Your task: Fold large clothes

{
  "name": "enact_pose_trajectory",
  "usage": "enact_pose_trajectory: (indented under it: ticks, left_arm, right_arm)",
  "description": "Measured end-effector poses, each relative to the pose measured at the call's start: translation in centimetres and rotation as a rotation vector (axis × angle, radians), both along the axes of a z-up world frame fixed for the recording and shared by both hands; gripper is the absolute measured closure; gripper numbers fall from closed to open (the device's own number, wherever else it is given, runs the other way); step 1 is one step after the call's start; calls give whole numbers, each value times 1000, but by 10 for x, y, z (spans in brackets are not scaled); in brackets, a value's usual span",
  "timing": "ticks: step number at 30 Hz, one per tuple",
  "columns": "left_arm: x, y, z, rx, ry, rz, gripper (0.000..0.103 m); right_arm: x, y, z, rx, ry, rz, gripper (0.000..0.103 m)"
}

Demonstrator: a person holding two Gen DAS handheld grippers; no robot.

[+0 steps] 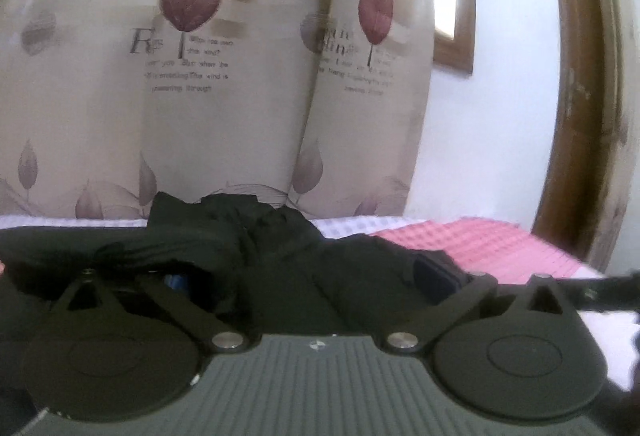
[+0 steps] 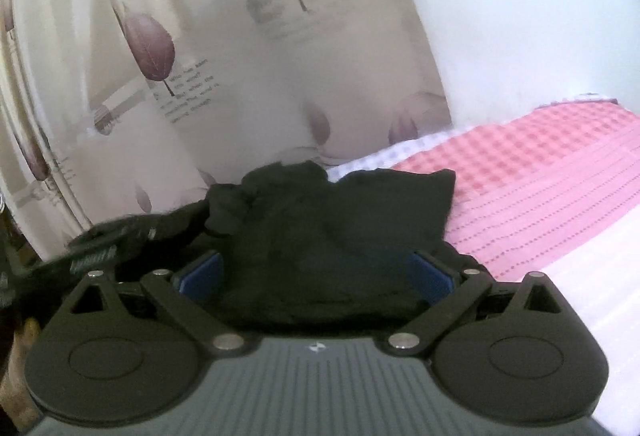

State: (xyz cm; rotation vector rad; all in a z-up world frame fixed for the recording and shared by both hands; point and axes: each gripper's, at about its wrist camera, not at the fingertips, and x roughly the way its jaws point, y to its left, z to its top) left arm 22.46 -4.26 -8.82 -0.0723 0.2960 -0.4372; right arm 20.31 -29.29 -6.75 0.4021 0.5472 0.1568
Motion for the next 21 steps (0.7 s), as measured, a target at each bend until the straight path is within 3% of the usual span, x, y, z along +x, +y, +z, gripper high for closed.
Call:
enact_pose_trajectory:
  ticks: [4,7,10,12,14,17,21]
  left_arm:
    - [-28,45,4,-122,-9,7,0]
    - [-45,85,9,-223,-25,67,0]
    - [-54,130,3,-317,-34,185,0]
    - [-52,150,-9,-333,-12,262,0]
    - [-41,165,-25,-347,68,315,0]
    - [-34,181,-47,-384,98,368,0]
    - [-26,198,-69,-518,172,384,0]
  right_arm:
    - [9,12,4,18,-13,58,2]
    - [16,40,8,-15,-23,145,2]
    - [23,83,11,-85,-41,249,2]
    - [25,114,16,-140,-72,309,2]
    - [29,153,21,-265,-100,357,2]
    - [34,213,16,-498,-150,455,2]
    - [37,272,-14,-831,-211,517,3]
